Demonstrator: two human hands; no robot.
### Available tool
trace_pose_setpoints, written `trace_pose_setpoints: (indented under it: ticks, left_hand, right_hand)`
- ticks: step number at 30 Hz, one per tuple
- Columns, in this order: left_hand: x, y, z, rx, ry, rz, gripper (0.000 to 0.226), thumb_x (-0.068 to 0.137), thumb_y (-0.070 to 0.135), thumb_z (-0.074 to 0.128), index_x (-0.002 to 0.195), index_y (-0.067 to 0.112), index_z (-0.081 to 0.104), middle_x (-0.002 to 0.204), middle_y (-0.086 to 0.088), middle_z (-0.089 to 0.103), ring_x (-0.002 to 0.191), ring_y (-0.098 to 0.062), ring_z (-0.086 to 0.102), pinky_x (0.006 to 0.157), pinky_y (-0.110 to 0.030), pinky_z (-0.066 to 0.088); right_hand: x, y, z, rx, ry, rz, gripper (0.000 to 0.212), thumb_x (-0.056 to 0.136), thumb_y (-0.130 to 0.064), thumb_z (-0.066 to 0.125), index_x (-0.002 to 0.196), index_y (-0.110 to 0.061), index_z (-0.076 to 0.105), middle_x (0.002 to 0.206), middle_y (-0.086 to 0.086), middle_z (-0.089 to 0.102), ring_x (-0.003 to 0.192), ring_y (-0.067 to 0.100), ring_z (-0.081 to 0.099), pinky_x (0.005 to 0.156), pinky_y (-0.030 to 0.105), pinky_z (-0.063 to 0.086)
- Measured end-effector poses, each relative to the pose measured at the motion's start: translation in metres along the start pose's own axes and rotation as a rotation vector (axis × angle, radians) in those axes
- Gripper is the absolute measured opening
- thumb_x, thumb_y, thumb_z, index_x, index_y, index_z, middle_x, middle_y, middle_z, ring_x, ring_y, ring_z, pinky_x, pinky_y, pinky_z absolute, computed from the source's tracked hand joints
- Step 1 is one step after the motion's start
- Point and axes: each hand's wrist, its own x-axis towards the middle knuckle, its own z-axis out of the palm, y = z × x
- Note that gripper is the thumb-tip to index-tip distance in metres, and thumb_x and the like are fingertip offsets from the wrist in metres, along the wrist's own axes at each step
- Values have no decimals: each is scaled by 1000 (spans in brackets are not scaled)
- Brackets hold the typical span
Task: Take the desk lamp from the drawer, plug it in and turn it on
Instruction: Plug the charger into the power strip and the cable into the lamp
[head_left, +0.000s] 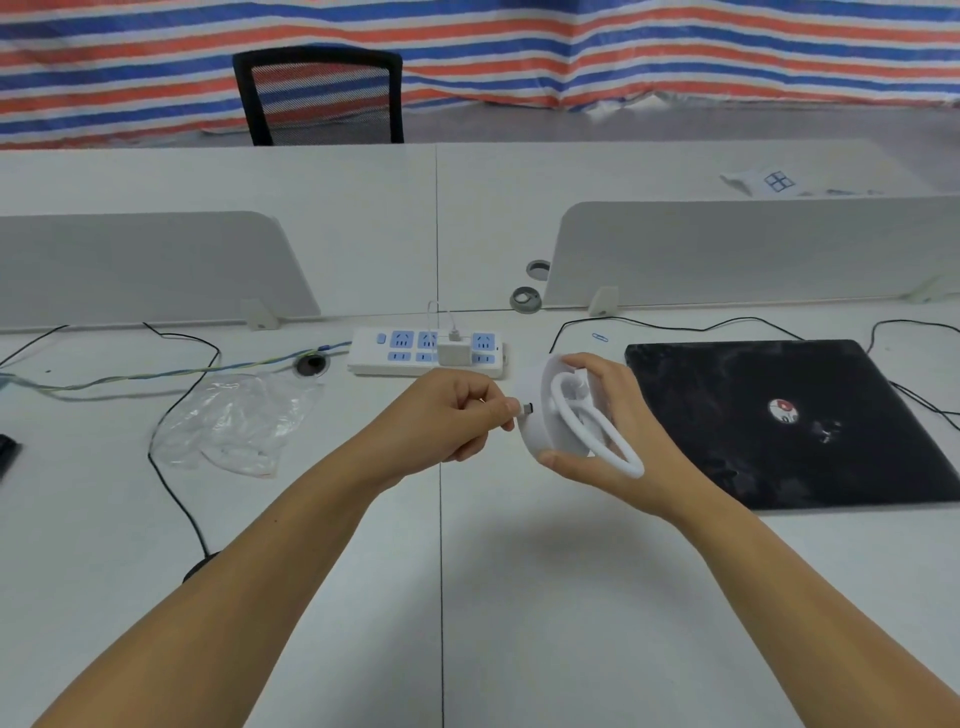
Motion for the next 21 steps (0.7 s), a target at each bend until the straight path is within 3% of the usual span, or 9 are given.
trace_pose_setpoints:
  ticks: [4, 7, 11, 16, 21]
  left_hand:
    - [2, 2, -1, 35, 15, -27, 27, 91, 27, 58, 73, 9, 64, 42, -1, 41, 37, -8, 33, 41, -8, 33]
    - [3, 3, 2, 64, 26, -32, 28, 92, 25, 57, 73, 5, 63, 44, -4, 43, 33, -5, 33, 39, -6, 32]
    - [5, 0, 6, 111, 78, -19, 31, 93, 27, 55, 65, 14, 57, 42, 2, 47, 34, -4, 33, 39, -8, 31]
    - [8, -4, 15, 81, 192, 25, 29, 93, 26, 56, 74, 4, 58, 36, 10, 47, 32, -2, 38, 38, -3, 29]
    - [10, -9, 19, 120, 199, 17, 30, 93, 28, 56, 79, 1, 60, 33, 14, 48, 36, -2, 39, 42, -9, 35]
  right_hand:
    - [2, -3, -1, -103, 35, -22, 87, 62, -42, 83, 126, -44, 23, 135, -12, 29, 118, 5, 37, 99, 20, 40]
    - [1, -10, -5, -208, 54, -13, 90, 64, -41, 84, 134, -34, 28, 140, -4, 28, 124, 15, 34, 102, 30, 41]
    - [1, -19, -8, -358, 79, -4, 91, 65, -42, 83, 138, -28, 30, 141, -1, 26, 128, 18, 29, 102, 31, 39]
    - [2, -25, -8, -392, 124, 17, 89, 67, -40, 82, 139, -26, 32, 143, 3, 25, 130, 23, 26, 105, 36, 38]
    - [2, -23, -5, -428, 144, 13, 90, 65, -41, 82, 138, -27, 32, 143, 4, 25, 130, 24, 26, 105, 36, 38]
